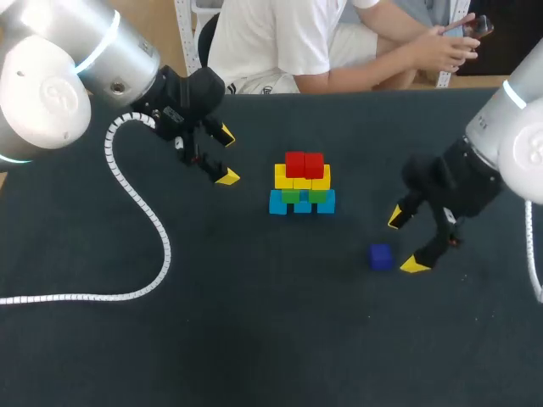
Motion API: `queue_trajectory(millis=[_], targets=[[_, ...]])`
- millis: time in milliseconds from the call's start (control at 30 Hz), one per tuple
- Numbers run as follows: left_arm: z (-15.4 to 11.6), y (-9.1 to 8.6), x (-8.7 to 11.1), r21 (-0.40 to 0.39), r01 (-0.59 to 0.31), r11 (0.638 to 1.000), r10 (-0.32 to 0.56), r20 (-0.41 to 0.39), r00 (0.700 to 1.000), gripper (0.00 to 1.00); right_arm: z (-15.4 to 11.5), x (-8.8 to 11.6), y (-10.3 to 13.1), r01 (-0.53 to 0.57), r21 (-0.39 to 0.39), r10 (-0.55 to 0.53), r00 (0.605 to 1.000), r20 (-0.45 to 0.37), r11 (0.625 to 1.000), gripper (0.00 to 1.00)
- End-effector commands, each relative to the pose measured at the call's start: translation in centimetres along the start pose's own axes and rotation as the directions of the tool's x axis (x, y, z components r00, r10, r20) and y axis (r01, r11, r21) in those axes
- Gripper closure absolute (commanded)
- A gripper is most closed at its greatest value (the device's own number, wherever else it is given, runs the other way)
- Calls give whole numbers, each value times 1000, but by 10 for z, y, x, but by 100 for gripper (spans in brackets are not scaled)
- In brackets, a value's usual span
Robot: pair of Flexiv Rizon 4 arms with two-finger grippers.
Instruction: Place the blue cubes, place green cubes on the blue cubes, place the yellow cubes on the green cubes, then place the red cubes on the yellow cubes, and place purple cube on the red cubes.
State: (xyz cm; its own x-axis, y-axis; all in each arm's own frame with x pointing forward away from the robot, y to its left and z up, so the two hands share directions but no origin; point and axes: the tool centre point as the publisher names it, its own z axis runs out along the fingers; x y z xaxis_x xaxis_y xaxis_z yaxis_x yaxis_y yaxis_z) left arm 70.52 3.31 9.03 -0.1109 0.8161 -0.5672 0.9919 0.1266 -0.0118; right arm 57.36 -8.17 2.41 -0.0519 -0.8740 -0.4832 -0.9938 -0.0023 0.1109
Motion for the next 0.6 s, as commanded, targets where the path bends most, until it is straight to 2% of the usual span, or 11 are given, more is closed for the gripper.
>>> queue_trajectory(millis=[33, 600], targets=[[0, 2, 0, 4, -2, 1000, 2, 1, 1000, 0, 12, 0, 5, 0, 14, 0, 1000, 8, 1000, 0], [0, 2, 0, 4, -2, 1000, 2, 1, 1000, 0, 29, -11, -11, 64, -24, -64, 998, -3, 998, 0]])
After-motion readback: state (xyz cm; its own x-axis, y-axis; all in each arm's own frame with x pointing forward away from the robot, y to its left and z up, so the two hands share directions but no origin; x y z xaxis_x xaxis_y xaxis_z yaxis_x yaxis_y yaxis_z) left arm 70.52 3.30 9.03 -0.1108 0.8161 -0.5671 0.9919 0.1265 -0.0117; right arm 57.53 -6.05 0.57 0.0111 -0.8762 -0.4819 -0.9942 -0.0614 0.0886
